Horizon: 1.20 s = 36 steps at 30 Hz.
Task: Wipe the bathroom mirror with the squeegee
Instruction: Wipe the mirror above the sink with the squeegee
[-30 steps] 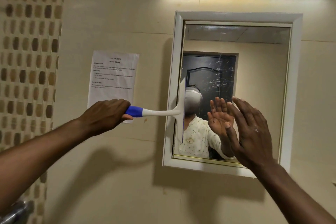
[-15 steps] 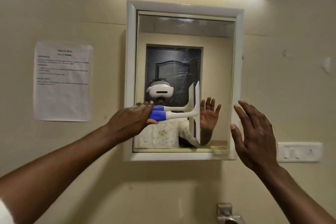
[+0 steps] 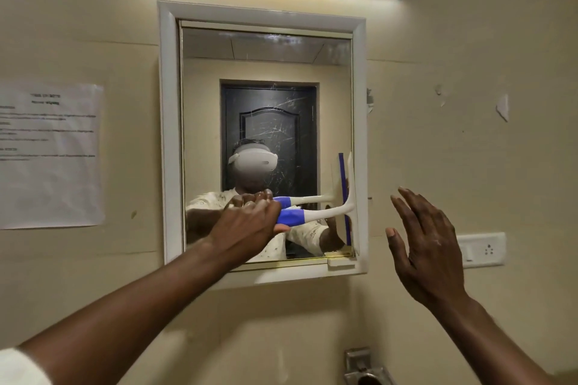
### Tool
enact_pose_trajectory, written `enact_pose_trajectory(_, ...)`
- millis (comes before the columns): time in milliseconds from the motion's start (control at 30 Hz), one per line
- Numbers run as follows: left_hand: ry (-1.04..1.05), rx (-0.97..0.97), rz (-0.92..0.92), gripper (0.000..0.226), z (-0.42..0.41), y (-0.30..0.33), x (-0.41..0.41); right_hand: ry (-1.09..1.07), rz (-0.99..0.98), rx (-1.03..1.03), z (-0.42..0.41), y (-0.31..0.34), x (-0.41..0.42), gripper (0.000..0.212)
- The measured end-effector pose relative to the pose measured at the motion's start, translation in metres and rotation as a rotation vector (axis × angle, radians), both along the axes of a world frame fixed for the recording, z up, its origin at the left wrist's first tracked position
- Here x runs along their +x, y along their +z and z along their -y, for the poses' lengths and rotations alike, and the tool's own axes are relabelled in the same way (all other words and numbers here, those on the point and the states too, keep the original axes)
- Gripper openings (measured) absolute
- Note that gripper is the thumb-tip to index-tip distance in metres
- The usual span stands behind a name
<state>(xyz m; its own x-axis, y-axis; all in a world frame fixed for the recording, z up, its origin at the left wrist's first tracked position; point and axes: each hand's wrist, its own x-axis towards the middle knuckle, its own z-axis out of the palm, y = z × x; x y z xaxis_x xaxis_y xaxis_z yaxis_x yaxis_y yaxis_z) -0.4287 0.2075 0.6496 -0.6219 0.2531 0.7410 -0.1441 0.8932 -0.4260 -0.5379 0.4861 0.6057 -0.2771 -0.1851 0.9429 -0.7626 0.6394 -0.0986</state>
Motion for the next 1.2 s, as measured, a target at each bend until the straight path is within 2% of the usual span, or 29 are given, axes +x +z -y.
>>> enact_pose_trajectory(233,0.079,-0.038,0.033,0.077,0.01,-0.003,-0.005,0.011,0.041,-0.007,-0.003,-0.001,-0.007,0.058)
enact_pose_trajectory(400,0.114,-0.125,-0.014,0.066,0.007,-0.007,-0.003,0.019,0.054,0.001,-0.001,-0.004,-0.012,0.058)
enact_pose_trajectory(500,0.115,-0.149,-0.024,0.071,0.006,-0.008,0.0,0.024,0.043,0.008,0.0,-0.004,-0.013,0.057)
enact_pose_trajectory(667,0.124,-0.255,-0.066,0.05,0.011,-0.001,0.004,0.031,0.033,0.013,0.003,-0.003,-0.013,0.056)
enact_pose_trajectory(800,0.166,-0.296,-0.056,0.054,0.023,0.003,0.008,0.031,0.036,0.016,0.006,-0.003,-0.015,0.057)
enact_pose_trajectory(1000,0.19,-0.294,-0.002,0.047,0.038,0.005,0.019,0.04,0.041,0.014,0.016,-0.004,-0.011,0.058)
enact_pose_trajectory(1133,0.17,-0.272,-0.035,0.053,0.044,0.002,0.025,0.052,0.023,0.026,0.023,-0.004,-0.008,0.056)
enact_pose_trajectory(1200,0.153,-0.274,-0.033,0.046,0.048,0.003,0.028,0.054,0.02,0.032,0.026,-0.005,-0.008,0.054)
